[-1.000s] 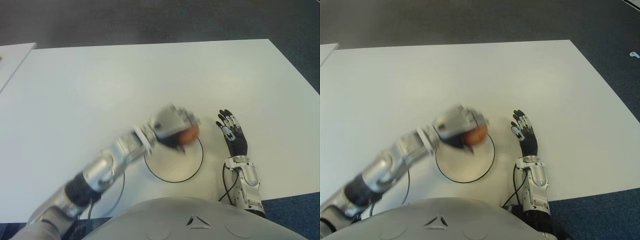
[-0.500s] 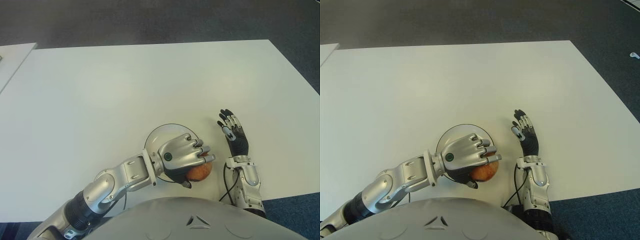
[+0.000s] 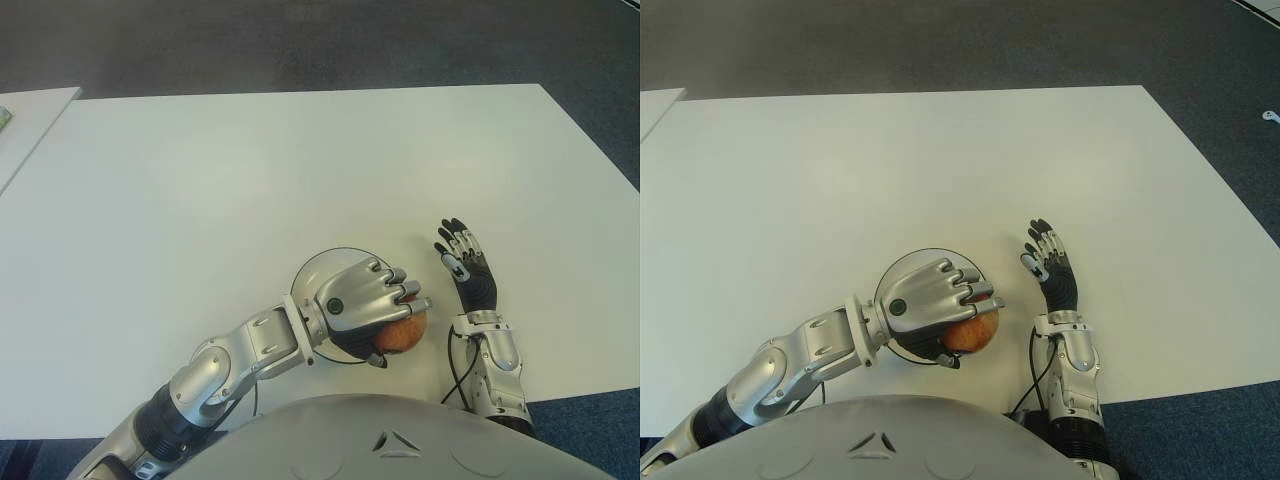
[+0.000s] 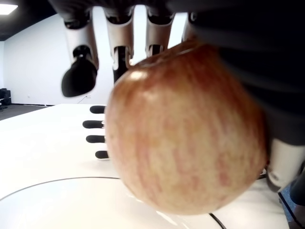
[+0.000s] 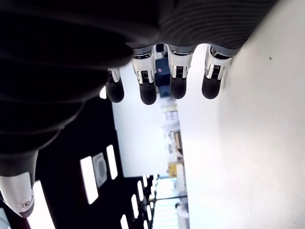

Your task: Put the apples into the plate.

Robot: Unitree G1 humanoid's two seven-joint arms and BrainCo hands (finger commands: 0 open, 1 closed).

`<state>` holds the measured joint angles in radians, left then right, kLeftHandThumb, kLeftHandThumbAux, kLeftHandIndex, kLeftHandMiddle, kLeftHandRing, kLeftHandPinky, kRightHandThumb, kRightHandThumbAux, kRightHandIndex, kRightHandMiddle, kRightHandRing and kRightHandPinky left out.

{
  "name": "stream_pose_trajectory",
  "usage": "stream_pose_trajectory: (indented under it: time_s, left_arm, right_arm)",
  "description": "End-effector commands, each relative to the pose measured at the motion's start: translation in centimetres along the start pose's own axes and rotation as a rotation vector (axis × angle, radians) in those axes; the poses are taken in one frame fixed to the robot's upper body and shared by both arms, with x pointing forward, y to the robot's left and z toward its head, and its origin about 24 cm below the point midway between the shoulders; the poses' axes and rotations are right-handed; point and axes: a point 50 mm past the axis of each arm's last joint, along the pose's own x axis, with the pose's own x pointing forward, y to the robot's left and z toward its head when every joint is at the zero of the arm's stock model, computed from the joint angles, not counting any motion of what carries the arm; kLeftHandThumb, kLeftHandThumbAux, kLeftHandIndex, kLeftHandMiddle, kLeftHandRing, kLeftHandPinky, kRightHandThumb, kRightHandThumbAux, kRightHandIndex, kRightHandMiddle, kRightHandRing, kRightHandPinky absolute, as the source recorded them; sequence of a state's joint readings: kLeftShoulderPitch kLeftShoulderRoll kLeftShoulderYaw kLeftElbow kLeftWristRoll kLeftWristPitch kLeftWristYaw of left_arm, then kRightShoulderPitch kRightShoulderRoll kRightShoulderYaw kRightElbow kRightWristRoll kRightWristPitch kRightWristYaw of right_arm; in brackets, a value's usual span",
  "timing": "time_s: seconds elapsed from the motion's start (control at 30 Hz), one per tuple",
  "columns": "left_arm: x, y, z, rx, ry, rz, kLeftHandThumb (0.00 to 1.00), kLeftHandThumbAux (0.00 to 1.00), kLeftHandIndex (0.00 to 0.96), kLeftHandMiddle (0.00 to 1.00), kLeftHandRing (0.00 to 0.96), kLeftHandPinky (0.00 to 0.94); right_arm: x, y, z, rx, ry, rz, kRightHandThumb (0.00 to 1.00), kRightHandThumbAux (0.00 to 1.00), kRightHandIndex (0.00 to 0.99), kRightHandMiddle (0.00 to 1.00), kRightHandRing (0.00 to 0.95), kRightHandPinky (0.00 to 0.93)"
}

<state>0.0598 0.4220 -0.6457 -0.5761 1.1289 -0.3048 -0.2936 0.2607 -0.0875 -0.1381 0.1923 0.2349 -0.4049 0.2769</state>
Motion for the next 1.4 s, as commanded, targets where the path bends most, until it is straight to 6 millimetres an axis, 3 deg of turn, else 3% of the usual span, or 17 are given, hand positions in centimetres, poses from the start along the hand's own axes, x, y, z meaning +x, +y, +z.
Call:
stream_pose_trajectory:
  time_s: [0.03,0.93,1.4]
  left_arm:
    - [-0.1,0.2,-0.2,0.005,0.013,-0.016,0.716,0.699,0.443,0.854,0.867,0.869]
    - [-0.6,1.6,-1.3,0.106,0.057,-0.096,0.711,0.702,0.442,0.859,0.861,0.859]
    - [-1.0,0.5,-2.5,0.130,0.113,-0.210,0.719,0.700,0.443,0.846,0.843,0.840]
  right_arm:
    - [-0.9,-0.1,-1.3,0.008,0.083,-0.013,0.165,0.585,0.081,0.104,0.052,0.006]
    - [-1.1,-0.2,-1.2,0.031,0.080,-0.014,0.164,0.570,0.088,0.097,0.050,0.041]
    - [-1.1,-0.1,-1.0,0.032,0.067,-0.032,0.213,0.517,0.114,0.129,0.059,0.033]
